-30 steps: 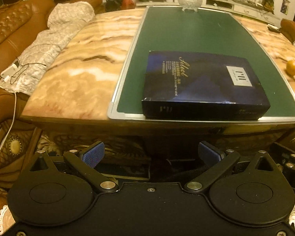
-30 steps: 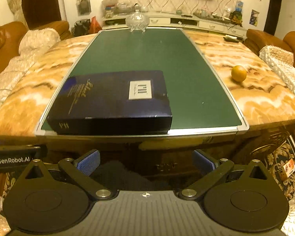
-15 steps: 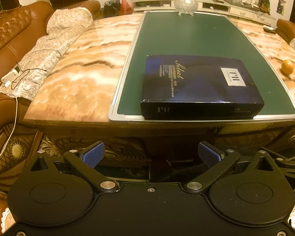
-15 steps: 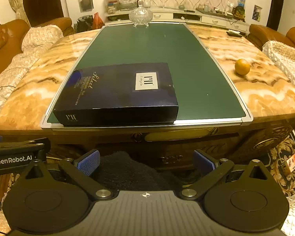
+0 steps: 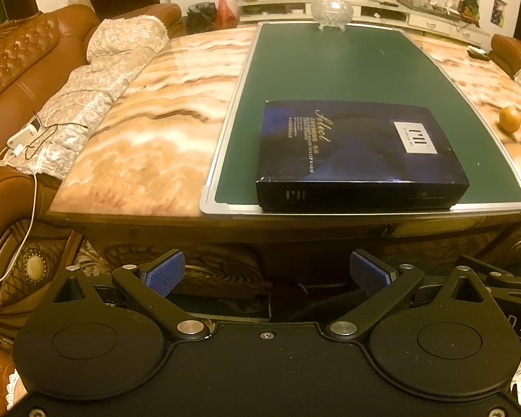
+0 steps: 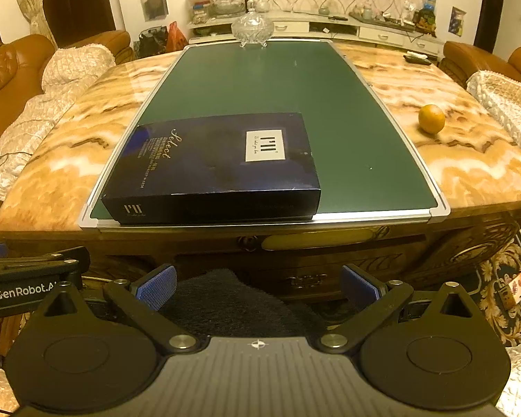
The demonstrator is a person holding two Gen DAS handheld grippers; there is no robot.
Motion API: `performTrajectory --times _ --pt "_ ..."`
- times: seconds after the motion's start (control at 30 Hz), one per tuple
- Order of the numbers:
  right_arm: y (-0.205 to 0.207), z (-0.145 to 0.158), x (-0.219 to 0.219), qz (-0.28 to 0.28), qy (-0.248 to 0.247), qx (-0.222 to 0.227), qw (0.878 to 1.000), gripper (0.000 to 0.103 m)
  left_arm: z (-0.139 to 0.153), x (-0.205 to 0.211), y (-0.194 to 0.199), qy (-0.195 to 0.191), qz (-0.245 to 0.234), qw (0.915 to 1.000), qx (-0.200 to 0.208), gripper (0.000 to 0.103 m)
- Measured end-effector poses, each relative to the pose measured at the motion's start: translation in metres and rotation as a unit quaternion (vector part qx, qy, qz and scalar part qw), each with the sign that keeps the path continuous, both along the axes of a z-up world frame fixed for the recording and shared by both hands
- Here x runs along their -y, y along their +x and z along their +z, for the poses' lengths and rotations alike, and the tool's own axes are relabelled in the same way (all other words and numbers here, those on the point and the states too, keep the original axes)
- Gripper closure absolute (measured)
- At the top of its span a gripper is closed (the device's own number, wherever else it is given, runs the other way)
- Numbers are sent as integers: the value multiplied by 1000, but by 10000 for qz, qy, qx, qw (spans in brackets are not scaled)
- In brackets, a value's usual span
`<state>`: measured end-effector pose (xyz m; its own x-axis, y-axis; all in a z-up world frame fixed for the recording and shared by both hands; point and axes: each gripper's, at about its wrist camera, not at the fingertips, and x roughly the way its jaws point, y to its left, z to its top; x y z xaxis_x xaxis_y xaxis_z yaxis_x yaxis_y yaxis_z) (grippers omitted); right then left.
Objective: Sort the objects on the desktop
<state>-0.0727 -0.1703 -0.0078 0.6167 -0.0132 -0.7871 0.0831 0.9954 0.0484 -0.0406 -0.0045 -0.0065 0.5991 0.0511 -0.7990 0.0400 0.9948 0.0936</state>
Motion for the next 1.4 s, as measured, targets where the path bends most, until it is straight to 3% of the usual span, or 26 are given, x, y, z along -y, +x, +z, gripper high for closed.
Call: performTrajectory --times 1.4 --pt "2 -2 -6 -30 -23 -135 9999 0 -4 -7 -1 16 95 9999 -53 0"
